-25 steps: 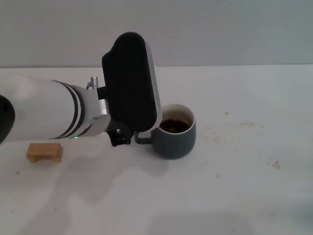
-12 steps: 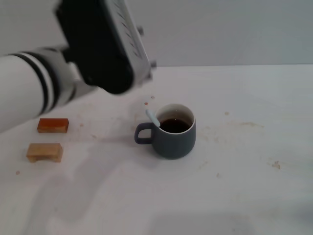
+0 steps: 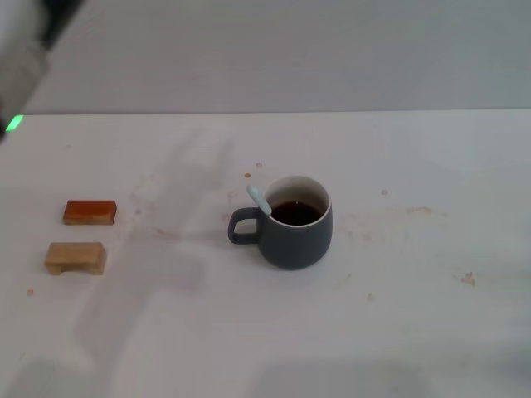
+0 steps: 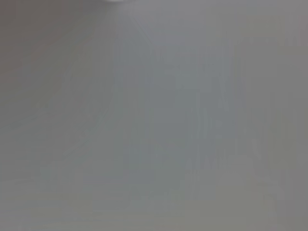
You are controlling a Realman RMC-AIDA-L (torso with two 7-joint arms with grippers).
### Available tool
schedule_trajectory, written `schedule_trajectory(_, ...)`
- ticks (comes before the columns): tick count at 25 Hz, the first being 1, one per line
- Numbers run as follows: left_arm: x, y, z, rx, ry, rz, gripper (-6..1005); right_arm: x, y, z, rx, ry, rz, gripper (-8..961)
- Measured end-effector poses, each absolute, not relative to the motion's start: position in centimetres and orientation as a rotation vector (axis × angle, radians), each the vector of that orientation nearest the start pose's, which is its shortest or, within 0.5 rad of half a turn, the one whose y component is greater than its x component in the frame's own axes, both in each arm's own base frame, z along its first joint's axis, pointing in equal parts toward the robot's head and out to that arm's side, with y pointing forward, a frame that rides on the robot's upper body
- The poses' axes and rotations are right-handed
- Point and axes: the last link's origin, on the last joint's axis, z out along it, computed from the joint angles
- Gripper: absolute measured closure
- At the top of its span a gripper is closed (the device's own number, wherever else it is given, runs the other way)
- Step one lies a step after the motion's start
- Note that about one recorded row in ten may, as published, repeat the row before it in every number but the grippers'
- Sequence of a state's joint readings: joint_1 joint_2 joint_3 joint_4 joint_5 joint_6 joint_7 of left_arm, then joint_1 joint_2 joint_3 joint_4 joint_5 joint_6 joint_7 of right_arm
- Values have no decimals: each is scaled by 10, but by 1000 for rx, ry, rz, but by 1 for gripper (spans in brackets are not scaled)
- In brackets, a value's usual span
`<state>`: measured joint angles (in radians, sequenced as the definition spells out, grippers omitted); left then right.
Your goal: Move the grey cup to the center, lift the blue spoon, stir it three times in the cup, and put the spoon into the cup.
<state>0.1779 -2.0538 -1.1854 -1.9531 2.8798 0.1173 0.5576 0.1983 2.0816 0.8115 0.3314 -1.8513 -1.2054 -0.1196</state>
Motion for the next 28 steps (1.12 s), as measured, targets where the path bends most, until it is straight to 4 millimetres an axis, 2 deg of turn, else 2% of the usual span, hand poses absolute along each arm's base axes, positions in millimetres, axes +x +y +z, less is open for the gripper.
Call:
schedule_trajectory(1, -95, 287, 86, -1644, 93, -557, 341, 391, 258, 10, -1167, 695, 492, 954)
schedule_trajectory(5, -126, 279, 95, -1544, -34, -735, 338, 383, 257, 11, -1179, 645, 521, 954)
schedule_trajectory(6, -126, 279, 95, -1544, -34, -735, 338, 383, 257, 11, -1179, 645, 521, 954)
schedule_trajectory(7, -146, 274, 98, -1493, -89, -820, 338, 379, 257, 11, -1186, 622, 535, 954)
schedule_trajectory(9, -152, 272, 99, -1476, -101, -844, 337, 374, 256, 11, -1197, 594, 552, 954)
schedule_trajectory(11, -188, 270, 94, -1444, -150, -810, 337, 368, 255, 11, -1209, 554, 576, 954)
schedule_trajectory(12, -188, 270, 94, -1444, -150, -810, 337, 368, 255, 11, -1209, 554, 576, 954)
schedule_trajectory(13, -224, 269, 86, -1416, -206, -749, 338, 364, 254, 10, -1222, 528, 591, 954)
schedule_trajectory(14, -224, 269, 86, -1416, -206, -749, 338, 364, 254, 10, -1222, 528, 591, 954)
schedule_trajectory(15, -253, 265, 81, -1383, -261, -739, 338, 361, 254, 9, -1232, 512, 601, 954)
schedule_trajectory(16, -253, 265, 81, -1383, -261, -739, 338, 361, 254, 9, -1232, 512, 601, 954)
schedule_trajectory(17, -281, 258, 79, -1345, -327, -762, 338, 356, 253, 8, -1252, 481, 618, 954)
schedule_trajectory(18, -281, 258, 79, -1345, -327, -762, 338, 356, 253, 8, -1252, 481, 618, 954)
schedule_trajectory(21, -328, 247, 74, -1301, -432, -777, 338, 350, 253, 7, -1274, 447, 642, 954)
schedule_trajectory(22, -349, 241, 70, -1289, -446, -735, 338, 346, 256, 6, -1286, 433, 656, 954)
schedule_trajectory(23, -349, 241, 70, -1289, -446, -735, 338, 346, 256, 6, -1286, 433, 656, 954)
schedule_trajectory(24, -362, 236, 65, -1291, -445, -688, 338, 343, 258, 4, -1299, 425, 663, 954)
schedule_trajectory(26, -375, 231, 58, -1305, -420, -619, 338, 342, 259, 4, -1306, 422, 667, 954)
schedule_trajectory(28, -381, 227, 53, -1315, -408, -581, 338, 340, 260, 3, -1311, 418, 670, 954)
